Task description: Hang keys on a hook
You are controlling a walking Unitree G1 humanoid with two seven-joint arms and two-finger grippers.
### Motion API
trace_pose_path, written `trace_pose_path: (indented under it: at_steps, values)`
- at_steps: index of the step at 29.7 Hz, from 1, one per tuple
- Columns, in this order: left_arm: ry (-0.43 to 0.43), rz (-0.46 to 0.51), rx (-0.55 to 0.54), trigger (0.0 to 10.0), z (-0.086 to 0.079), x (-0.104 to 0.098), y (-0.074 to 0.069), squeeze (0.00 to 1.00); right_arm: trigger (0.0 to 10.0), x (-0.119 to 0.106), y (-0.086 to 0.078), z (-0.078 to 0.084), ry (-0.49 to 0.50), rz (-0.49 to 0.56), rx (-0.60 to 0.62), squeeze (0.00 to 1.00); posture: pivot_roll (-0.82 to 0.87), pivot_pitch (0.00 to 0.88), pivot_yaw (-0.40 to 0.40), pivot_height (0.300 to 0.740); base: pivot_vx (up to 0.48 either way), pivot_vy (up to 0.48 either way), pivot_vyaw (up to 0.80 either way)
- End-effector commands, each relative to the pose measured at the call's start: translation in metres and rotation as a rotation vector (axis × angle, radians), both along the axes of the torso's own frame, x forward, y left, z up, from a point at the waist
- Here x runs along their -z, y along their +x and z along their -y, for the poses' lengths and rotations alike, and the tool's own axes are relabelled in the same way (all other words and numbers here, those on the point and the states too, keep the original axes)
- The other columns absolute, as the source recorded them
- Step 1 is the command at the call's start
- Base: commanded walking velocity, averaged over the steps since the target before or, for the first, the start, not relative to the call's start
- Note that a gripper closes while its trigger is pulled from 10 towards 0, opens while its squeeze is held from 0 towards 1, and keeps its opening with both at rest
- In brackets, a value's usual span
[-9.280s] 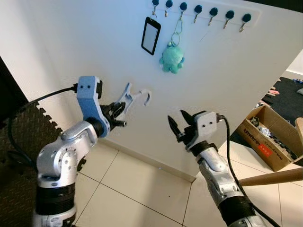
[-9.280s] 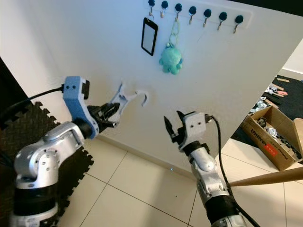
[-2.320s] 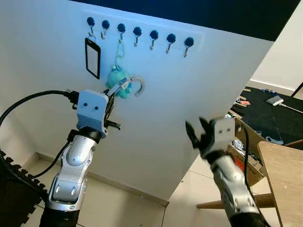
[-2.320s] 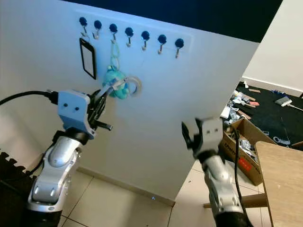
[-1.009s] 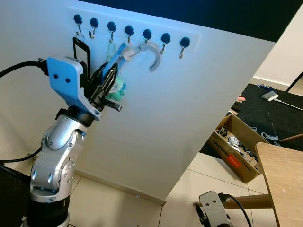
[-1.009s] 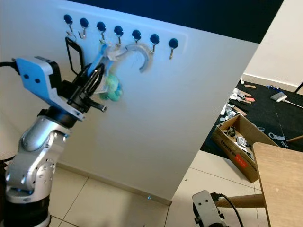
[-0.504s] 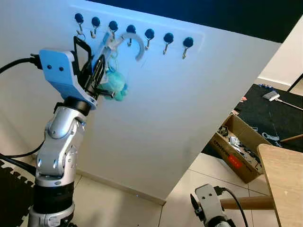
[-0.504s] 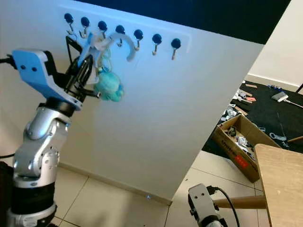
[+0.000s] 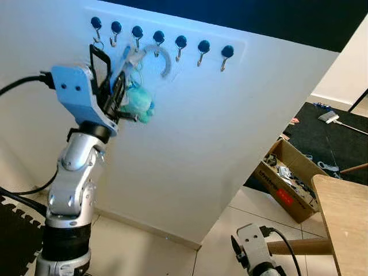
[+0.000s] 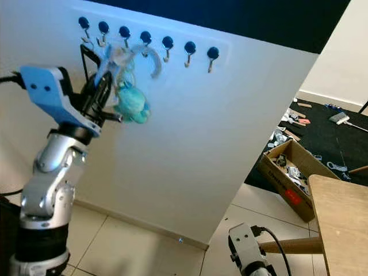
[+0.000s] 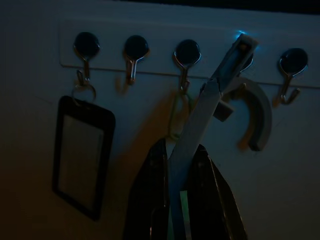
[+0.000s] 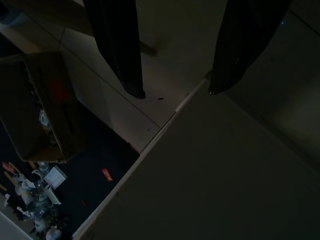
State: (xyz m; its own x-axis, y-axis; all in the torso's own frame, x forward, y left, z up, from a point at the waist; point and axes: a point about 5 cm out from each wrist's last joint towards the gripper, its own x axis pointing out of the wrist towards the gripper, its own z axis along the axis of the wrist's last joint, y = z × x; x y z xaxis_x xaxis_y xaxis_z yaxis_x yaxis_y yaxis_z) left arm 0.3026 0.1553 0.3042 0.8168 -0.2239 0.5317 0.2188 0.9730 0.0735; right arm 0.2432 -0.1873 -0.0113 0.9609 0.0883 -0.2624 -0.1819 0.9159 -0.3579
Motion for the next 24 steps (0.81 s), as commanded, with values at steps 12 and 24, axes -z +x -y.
trace_pose_path:
  at_steps: [12,24]
  values:
    - [0.056,-0.052,0.023,10.0,0.018,0.022,-0.001,0.05,10.0,0.008,-0.008,0.006,-0.006,-0.034,0.021,0.0,0.12,0.168,-0.092,0.74,0.0,0.0,0.0]
    - [0.049,-0.036,0.047,10.0,0.021,0.02,-0.007,0.0,10.0,0.008,-0.008,0.005,-0.004,-0.036,0.023,0.0,0.12,0.168,-0.089,0.74,0.0,0.0,0.0]
